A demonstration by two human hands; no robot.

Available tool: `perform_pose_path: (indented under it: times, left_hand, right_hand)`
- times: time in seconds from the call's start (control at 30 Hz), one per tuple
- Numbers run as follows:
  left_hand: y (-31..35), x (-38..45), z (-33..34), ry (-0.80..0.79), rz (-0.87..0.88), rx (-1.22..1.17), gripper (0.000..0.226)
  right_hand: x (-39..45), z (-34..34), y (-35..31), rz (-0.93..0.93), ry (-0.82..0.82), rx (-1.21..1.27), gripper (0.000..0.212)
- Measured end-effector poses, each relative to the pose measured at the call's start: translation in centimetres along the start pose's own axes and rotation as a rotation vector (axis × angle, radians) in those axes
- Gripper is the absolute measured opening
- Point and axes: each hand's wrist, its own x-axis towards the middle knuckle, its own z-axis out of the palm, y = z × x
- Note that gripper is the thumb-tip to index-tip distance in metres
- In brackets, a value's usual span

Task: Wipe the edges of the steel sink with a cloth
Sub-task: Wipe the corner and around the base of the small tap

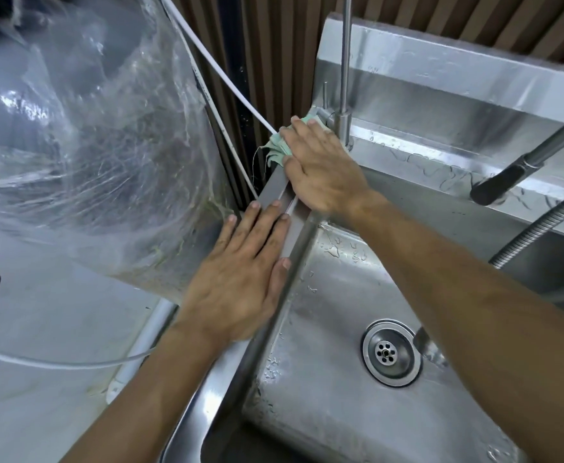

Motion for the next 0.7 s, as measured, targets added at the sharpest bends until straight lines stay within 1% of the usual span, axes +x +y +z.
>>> perform_pose_path:
  times: [0.07, 0.13, 0.23, 0.33, 0.43, 0.5, 0.57, 0.63, 0.7]
  left_hand:
    - [-0.1, -0.1, 0.1, 0.011, 0.006, -0.022, 0.062]
    - [-0.1, -0.2, 0.2, 0.029, 0.002, -0.026, 0.062]
    - [-0.1, -0.2, 0.4, 0.046, 0.006, -0.008, 0.062]
    - [0.0, -0.3, 0.5, 0.067, 0.006, 0.023, 0.062]
    - [0.1, -0.4, 0.6, 0.072, 0.004, 0.010, 0.061]
    - [0.1, 0.0, 0.3, 0.084, 0.006, -0.045, 0.060]
    - [-0.2, 1.3, -0.3, 0.099, 0.025, -0.103, 0.055]
    - [-0.5, 3.1, -0.4, 0.105, 0.038, -0.150, 0.053]
    - [-0.7, 4.3, -0.1, 0.085, 0.046, -0.156, 0.058]
  right_hand:
    - [-0.4, 0.0, -0.4, 0.031, 0.023, 0.102, 0.055]
    - [-2.1, 0.5, -0.7, 0.019, 0.023, 0.194, 0.054]
    - [-3.9, 0.7, -0.1, -0.068, -0.027, 0.153, 0.053]
    - [-1.5, -0.2, 0.8, -0.116, -0.050, 0.047, 0.053]
    - [1.4, 0.1, 0.2, -0.014, 0.033, 0.020, 0.052]
    - [1.4, 0.8, -0.6, 0.049, 0.090, 0.047, 0.053]
    - [0.1, 1.1, -1.1, 0.061, 0.109, 0.104, 0.053]
    - [-1.4, 1.1, -1.0, 0.046, 0.065, 0.163, 0.053]
    - [-2.2, 0.8, -0.6, 0.003, -0.006, 0.162, 0.053]
